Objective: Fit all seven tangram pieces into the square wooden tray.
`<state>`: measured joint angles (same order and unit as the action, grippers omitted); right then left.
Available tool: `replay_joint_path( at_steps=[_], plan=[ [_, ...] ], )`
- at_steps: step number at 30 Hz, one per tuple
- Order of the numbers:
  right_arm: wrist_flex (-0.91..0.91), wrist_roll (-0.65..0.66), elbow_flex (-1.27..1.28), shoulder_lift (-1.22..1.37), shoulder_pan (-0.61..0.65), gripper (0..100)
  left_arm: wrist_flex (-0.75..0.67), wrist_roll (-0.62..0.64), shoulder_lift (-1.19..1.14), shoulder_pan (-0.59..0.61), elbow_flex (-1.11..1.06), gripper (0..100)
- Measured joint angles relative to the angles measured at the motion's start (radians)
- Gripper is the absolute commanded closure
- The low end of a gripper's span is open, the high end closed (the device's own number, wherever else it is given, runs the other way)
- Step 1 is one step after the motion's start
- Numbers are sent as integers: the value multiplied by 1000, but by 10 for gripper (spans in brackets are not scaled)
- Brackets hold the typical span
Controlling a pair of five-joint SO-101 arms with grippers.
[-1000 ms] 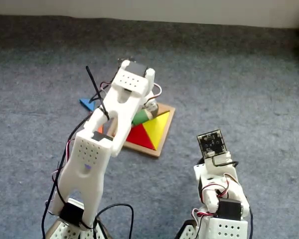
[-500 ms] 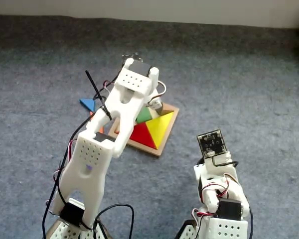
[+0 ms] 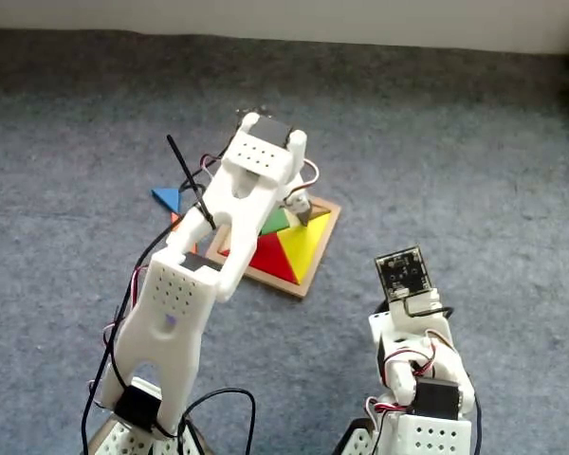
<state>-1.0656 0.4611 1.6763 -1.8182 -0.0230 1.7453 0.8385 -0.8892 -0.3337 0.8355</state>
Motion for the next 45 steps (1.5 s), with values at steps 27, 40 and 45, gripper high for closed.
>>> replay_joint_path(
  at_steps=[27,40,45],
  plan=[
    [0,0,0,0,0,932,3,0,196,101,-207,702],
    [0,0,0,0,0,932,-26,-78,78,150,-209,702],
    [0,0,0,0,0,932,-29,-77,78,114,-209,702]
  ],
)
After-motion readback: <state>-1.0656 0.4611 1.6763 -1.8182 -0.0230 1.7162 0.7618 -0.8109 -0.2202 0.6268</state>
